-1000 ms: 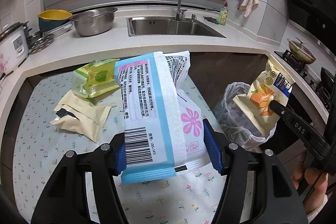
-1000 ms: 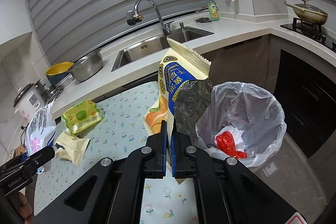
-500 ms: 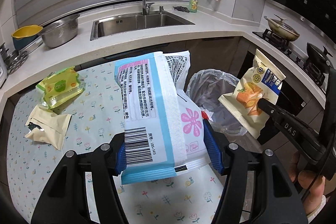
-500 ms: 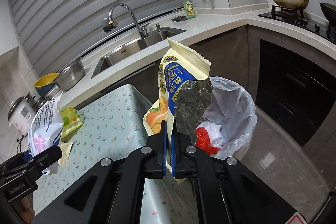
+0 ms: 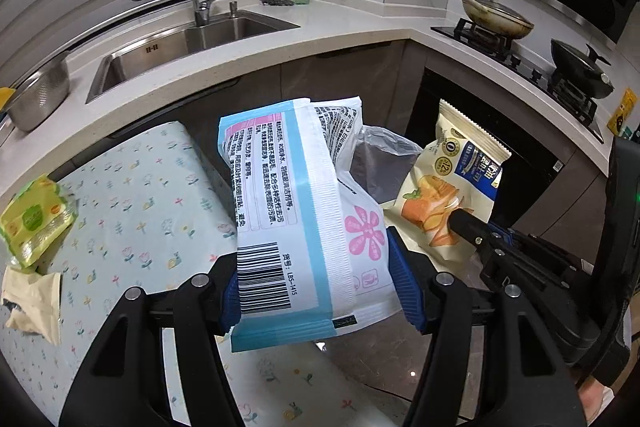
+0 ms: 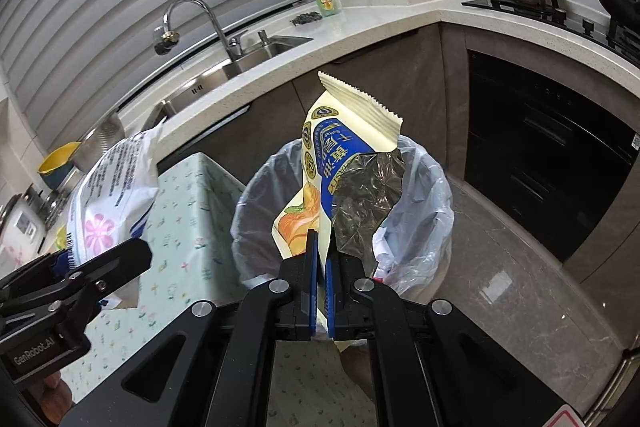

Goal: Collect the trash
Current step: 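Carry the wipes pack and snack packet to the bin and open both tools, then move both tools back over the table toward the remaining packets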

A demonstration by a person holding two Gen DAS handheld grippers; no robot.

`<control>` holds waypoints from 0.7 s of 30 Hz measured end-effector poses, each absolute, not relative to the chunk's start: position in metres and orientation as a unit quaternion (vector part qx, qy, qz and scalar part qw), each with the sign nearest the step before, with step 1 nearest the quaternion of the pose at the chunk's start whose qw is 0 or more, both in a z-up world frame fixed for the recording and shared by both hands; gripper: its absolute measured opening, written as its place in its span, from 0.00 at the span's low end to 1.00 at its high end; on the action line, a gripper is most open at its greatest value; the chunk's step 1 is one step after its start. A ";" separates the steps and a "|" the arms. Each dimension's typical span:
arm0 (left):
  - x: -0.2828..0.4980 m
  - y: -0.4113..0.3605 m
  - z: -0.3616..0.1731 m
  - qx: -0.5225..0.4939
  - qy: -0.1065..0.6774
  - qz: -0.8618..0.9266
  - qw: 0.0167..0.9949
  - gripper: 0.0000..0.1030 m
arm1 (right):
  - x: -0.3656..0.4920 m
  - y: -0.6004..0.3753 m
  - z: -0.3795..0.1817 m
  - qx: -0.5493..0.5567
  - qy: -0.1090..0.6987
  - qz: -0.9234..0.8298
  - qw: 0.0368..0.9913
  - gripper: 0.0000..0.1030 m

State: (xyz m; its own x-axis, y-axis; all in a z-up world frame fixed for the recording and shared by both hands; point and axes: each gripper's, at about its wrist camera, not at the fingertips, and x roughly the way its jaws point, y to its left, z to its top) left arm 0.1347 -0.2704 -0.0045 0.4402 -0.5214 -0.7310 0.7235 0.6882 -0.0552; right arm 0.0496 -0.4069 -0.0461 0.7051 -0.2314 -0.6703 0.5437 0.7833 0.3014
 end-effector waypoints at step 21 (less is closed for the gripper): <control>0.192 -0.297 -0.028 0.095 0.394 -0.381 0.831 0.87 | 0.087 -0.429 -0.067 0.244 0.333 -0.234 0.880 0.15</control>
